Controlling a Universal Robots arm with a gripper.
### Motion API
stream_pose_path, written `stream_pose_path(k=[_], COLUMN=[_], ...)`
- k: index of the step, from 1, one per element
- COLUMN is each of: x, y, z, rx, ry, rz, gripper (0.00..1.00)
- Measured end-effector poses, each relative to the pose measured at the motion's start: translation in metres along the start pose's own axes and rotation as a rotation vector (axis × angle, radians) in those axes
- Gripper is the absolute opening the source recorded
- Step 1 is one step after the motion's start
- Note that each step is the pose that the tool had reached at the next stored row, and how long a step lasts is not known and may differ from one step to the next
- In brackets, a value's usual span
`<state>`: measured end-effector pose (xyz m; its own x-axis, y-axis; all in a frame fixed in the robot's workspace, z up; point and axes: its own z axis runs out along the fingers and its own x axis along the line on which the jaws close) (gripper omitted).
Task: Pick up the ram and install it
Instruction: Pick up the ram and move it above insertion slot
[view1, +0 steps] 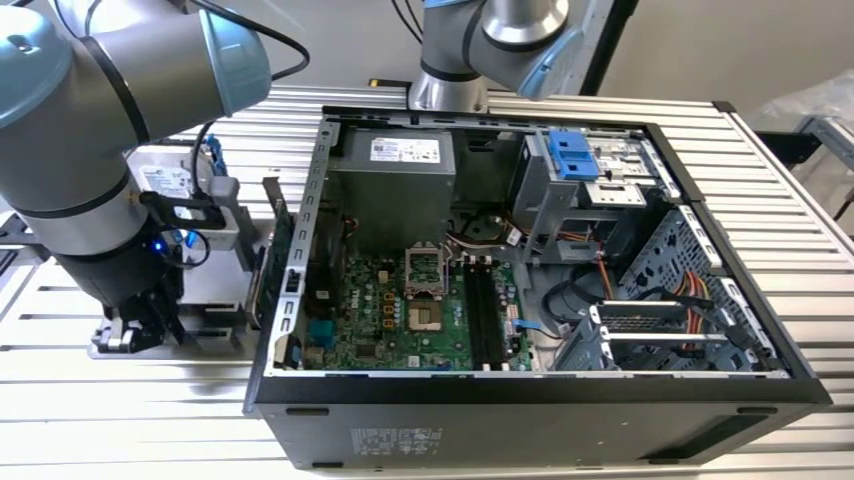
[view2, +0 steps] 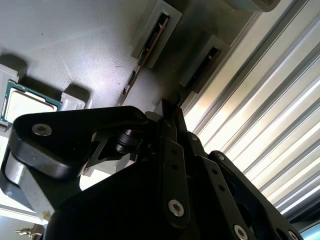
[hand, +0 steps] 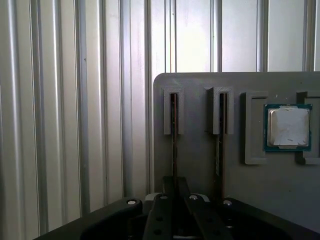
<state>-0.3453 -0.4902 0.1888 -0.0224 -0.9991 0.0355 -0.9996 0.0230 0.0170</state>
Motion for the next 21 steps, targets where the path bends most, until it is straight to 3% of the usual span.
stream_pose_path(k=[12, 21], x=[-0.0001, 0.0003], y=[0.0, 0.0002], z=[-0.0004, -0.0087], rx=[0.0006, 0.0001], ry=[-0.0005, 0.0], rz=[0.0, 0.0], gripper=[0.0, 0.0])
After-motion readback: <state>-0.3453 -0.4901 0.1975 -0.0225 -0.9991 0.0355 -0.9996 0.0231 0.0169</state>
